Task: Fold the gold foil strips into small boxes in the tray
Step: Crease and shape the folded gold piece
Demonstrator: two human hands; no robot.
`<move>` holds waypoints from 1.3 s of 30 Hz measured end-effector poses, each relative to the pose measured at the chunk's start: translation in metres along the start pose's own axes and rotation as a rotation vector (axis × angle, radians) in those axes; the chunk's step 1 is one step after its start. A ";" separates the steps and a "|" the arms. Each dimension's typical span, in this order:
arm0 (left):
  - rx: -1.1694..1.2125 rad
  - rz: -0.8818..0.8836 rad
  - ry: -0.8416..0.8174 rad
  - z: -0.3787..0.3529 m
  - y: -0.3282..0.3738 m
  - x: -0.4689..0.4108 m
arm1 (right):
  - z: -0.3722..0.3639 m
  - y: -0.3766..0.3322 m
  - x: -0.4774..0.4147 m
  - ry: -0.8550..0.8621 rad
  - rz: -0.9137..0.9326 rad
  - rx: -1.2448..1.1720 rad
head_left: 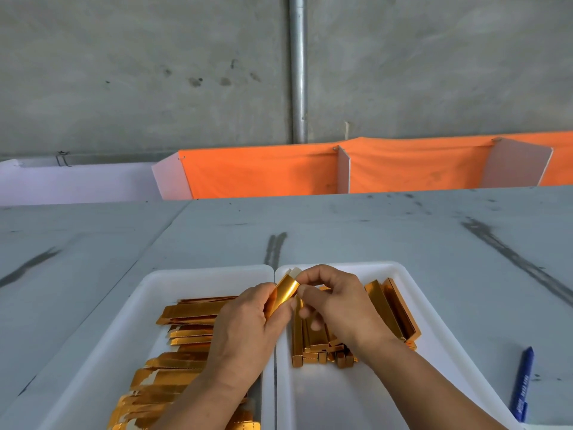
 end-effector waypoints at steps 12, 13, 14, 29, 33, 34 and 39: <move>0.045 -0.056 0.011 0.001 0.007 0.000 | -0.005 -0.008 0.001 -0.086 0.039 -0.027; 0.045 -0.060 0.009 0.001 0.008 0.000 | -0.003 -0.008 -0.001 -0.060 0.049 -0.030; 0.047 -0.065 0.004 0.000 0.009 0.000 | 0.000 -0.007 -0.001 -0.034 0.059 -0.028; 0.037 -0.066 -0.091 -0.004 0.013 0.002 | 0.010 -0.019 -0.002 -0.002 0.140 -0.042; 0.041 -0.060 -0.090 -0.004 0.013 0.001 | 0.016 -0.022 -0.001 0.050 0.183 0.088; 0.043 -0.057 -0.090 -0.004 0.013 0.001 | 0.018 -0.024 -0.001 0.062 0.199 0.121; 0.004 -0.048 -0.103 -0.006 0.012 0.001 | 0.018 -0.025 -0.002 0.086 0.219 0.238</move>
Point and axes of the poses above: each hand's wrist, its own x-axis away from the middle knuckle, its own z-axis out of the back of the hand, y = z × x, the point moved 10 cm from there along -x, towards the middle knuckle
